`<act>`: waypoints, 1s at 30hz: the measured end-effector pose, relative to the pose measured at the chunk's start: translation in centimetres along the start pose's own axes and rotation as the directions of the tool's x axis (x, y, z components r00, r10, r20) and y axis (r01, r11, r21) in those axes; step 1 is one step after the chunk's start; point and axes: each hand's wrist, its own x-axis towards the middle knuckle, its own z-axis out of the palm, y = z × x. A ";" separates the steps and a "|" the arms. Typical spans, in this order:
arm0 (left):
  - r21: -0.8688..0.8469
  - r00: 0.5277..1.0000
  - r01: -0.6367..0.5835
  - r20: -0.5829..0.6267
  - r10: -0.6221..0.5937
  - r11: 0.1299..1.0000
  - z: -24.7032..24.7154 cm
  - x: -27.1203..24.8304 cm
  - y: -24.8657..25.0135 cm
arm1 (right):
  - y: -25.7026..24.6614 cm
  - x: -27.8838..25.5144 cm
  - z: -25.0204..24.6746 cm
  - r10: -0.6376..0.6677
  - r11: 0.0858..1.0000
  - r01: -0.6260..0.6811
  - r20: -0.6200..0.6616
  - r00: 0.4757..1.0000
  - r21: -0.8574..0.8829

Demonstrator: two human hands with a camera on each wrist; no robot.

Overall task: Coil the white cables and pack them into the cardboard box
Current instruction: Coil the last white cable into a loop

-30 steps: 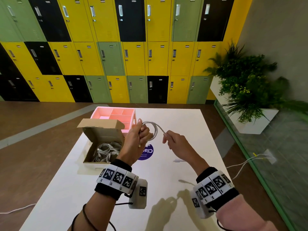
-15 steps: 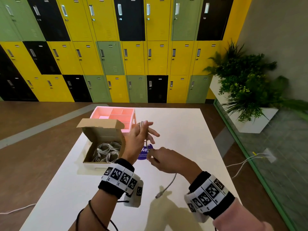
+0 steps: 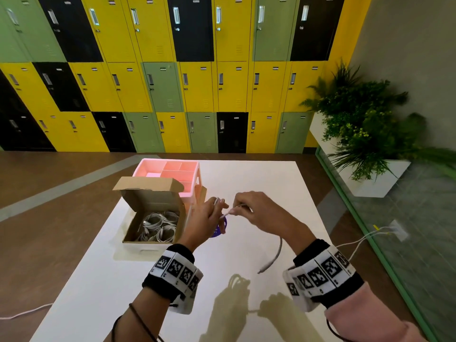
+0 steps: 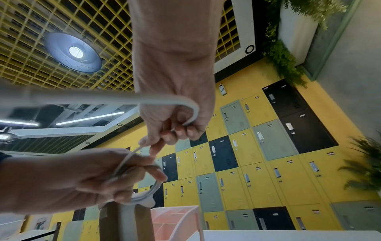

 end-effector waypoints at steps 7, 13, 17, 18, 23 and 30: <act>-0.381 0.957 0.174 0.282 -0.065 0.908 -1.2 -0.2 2.8 | 1.7 0.2 0.6 -0.127 0.989 0.110 -0.198 0.972 -0.096; -0.596 0.889 0.312 0.457 -0.007 0.740 -2.0 -0.3 3.8 | 2.4 -0.4 1.4 -0.104 0.992 0.084 -0.221 0.970 -0.099; -0.681 0.898 0.326 0.441 0.012 0.655 -2.1 -0.1 3.6 | 1.9 -0.6 1.4 -0.076 0.990 0.095 -0.183 0.980 0.101; -0.698 0.901 0.328 0.433 0.011 0.637 -2.0 -0.1 3.6 | 1.7 -0.7 1.4 -0.042 0.977 0.074 -0.158 0.987 0.201; -0.751 0.924 0.316 0.381 -0.010 0.579 -2.1 0.1 3.0 | 1.0 -1.0 2.0 0.053 0.931 -0.022 -0.073 0.996 0.366; -0.742 0.921 0.324 0.390 -0.016 0.587 -2.1 -0.2 3.3 | 0.8 -0.7 2.5 0.082 0.940 -0.085 0.024 0.996 0.331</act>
